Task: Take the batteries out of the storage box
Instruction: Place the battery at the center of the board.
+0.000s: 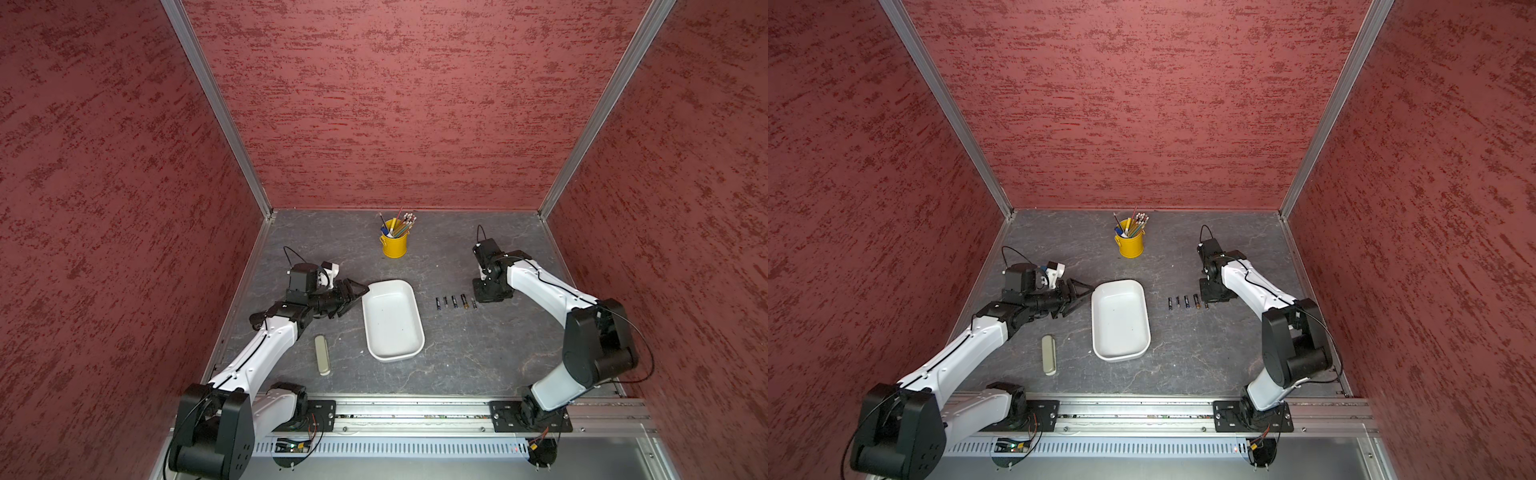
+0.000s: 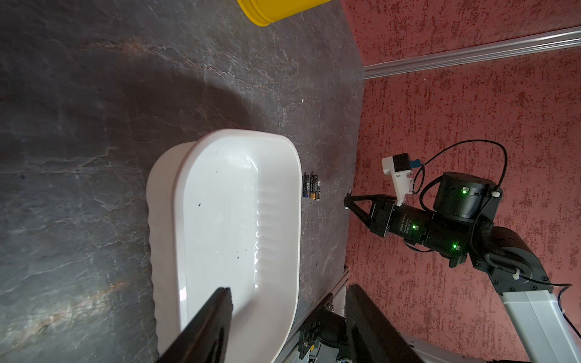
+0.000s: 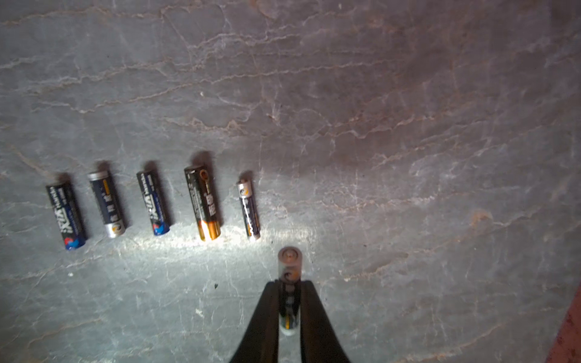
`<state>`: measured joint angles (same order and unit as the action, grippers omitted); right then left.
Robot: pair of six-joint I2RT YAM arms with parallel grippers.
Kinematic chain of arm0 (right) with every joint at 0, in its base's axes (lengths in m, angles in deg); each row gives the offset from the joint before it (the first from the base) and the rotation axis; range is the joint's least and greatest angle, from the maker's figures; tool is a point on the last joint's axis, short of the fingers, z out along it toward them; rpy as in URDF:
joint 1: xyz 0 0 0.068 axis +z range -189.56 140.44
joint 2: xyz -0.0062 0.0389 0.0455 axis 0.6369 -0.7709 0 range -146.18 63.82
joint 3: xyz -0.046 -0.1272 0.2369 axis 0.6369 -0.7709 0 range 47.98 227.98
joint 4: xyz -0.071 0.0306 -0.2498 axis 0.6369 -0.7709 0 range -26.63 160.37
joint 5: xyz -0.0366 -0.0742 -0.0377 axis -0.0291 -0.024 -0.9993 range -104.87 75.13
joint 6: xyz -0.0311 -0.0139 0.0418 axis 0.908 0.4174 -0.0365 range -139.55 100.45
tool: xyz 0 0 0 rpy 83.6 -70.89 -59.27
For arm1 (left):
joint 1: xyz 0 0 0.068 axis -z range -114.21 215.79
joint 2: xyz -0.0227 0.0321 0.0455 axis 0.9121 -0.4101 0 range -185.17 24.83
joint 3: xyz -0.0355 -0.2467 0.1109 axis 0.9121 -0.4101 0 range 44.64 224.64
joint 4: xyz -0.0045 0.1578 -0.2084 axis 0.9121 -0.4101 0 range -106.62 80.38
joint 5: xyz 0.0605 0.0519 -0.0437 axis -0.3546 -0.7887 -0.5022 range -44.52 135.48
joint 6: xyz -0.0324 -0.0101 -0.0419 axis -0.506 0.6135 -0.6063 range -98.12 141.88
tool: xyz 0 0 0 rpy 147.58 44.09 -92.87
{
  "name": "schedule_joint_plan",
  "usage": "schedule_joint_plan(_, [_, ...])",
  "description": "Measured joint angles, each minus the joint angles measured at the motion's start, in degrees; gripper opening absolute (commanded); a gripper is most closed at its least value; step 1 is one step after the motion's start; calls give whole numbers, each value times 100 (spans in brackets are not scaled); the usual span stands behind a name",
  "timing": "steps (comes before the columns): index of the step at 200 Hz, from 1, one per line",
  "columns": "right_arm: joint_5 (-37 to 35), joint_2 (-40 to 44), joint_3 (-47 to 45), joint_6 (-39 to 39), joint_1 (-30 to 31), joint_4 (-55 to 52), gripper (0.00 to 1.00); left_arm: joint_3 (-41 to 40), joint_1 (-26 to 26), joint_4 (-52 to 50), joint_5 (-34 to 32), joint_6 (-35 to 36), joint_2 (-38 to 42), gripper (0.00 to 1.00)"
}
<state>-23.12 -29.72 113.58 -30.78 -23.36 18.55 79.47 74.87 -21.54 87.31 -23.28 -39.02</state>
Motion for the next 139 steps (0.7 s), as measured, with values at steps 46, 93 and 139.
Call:
schedule_joint_plan(46, [13,-404,0,184,-107,372,17,0,15,20,-39,-7,-66,61])
schedule_joint_plan(93, [66,-686,0,299,-155,584,17,2,37,37,-46,-7,-72,61])
schedule_joint_plan(139, [116,-870,-52,317,-157,695,17,52,61,37,-103,-26,-116,61])
